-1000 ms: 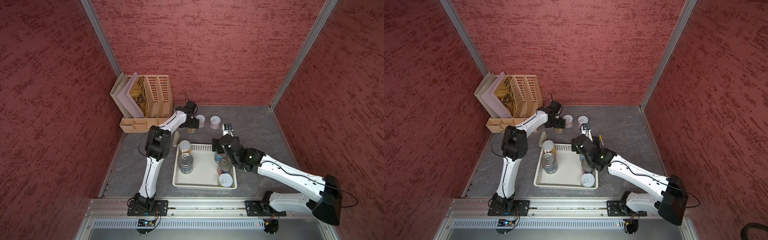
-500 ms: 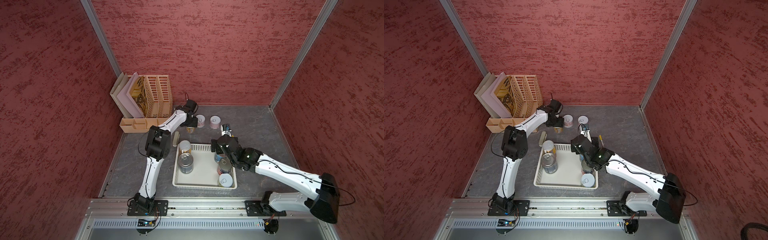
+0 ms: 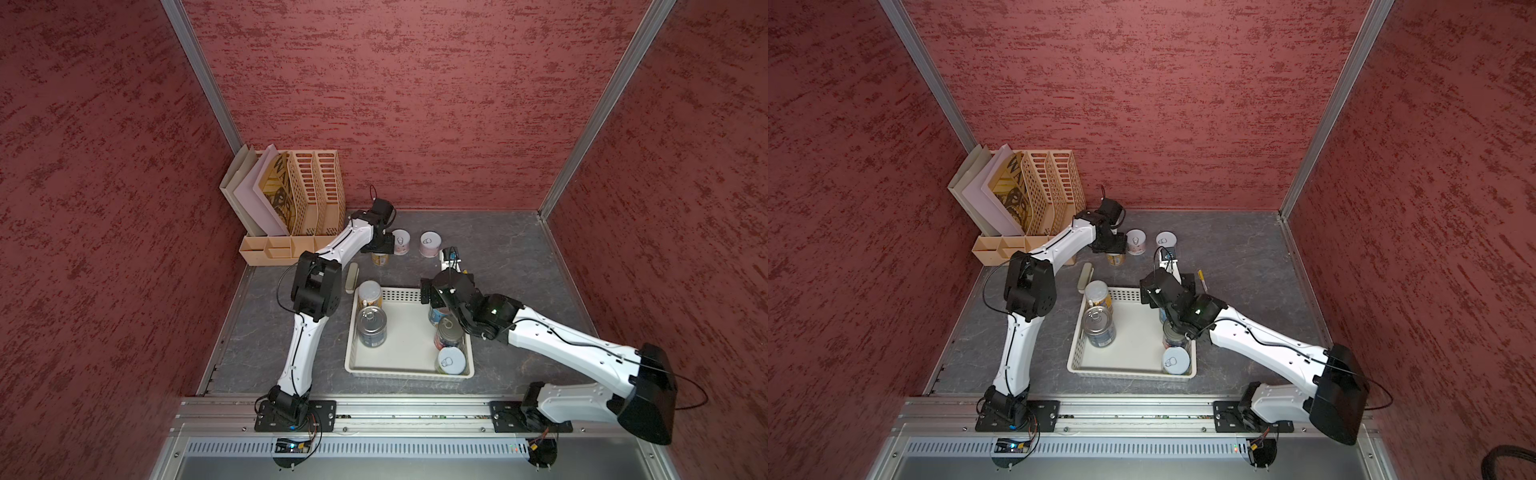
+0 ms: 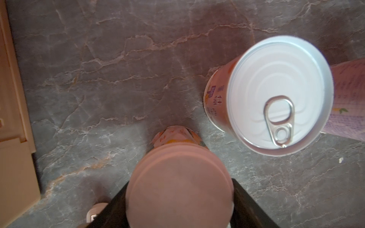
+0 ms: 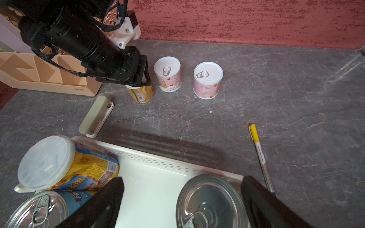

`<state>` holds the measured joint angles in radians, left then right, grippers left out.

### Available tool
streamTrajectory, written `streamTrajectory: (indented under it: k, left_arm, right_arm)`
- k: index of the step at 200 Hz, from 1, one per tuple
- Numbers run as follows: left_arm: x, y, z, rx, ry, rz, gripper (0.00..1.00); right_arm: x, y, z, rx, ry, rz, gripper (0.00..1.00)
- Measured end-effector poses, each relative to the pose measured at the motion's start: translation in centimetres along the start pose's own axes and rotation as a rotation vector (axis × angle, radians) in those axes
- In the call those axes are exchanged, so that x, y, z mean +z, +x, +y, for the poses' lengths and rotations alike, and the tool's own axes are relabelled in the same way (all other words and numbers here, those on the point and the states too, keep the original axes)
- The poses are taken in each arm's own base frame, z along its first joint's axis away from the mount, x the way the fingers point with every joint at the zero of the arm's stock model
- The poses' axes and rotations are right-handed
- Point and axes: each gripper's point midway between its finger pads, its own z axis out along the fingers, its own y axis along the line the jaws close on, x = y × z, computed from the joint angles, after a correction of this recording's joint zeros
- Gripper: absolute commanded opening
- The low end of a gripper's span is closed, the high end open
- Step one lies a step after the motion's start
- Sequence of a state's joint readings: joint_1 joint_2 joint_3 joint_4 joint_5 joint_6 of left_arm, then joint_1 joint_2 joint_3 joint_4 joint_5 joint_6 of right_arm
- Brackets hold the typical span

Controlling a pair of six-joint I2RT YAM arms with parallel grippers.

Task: Put the canned food in the basket
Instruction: Pick up the canned food from the center of the board.

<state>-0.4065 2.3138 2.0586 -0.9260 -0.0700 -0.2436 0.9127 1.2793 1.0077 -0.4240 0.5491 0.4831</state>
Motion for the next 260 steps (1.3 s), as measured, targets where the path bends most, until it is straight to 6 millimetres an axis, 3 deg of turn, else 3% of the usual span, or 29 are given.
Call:
streamTrajectory:
  k: [36, 110, 143, 178, 209, 260]
  left_arm:
    - [-1.7, 0.7, -0.2, -0.023, 0.006, -0.006, 0.38]
    - [-10.1, 0.3, -3.2, -0.002, 0.05, -0.159, 0.38]
    - [-11.6, 2.0, -4.0, -0.006, 0.067, -0.156, 0.38]
    - [-13.1, 3.6, -5.0, -0.02, 0.094, -0.147, 0.38]
    - [-15.3, 6.1, -7.5, 0.013, 0.129, -0.152, 0.38]
    - [-18.1, 13.8, -11.7, 0.124, 0.207, -0.12, 0.38]
  right_arm:
    - [0.0, 0.0, 0.0, 0.002, -0.002, 0.002, 0.98]
    - [-0.4, -0.3, -0.2, 0.025, -0.004, -0.006, 0.98]
    - [-2.1, -2.0, -1.6, 0.09, -0.011, -0.06, 0.98]
    - [-3.8, -3.3, -4.4, 0.173, 0.011, -0.12, 0.98]
    - [-4.5, -3.5, -6.6, 0.229, 0.044, -0.149, 0.98]
    - [-4.1, -3.6, -8.0, 0.27, 0.082, -0.148, 0.98]
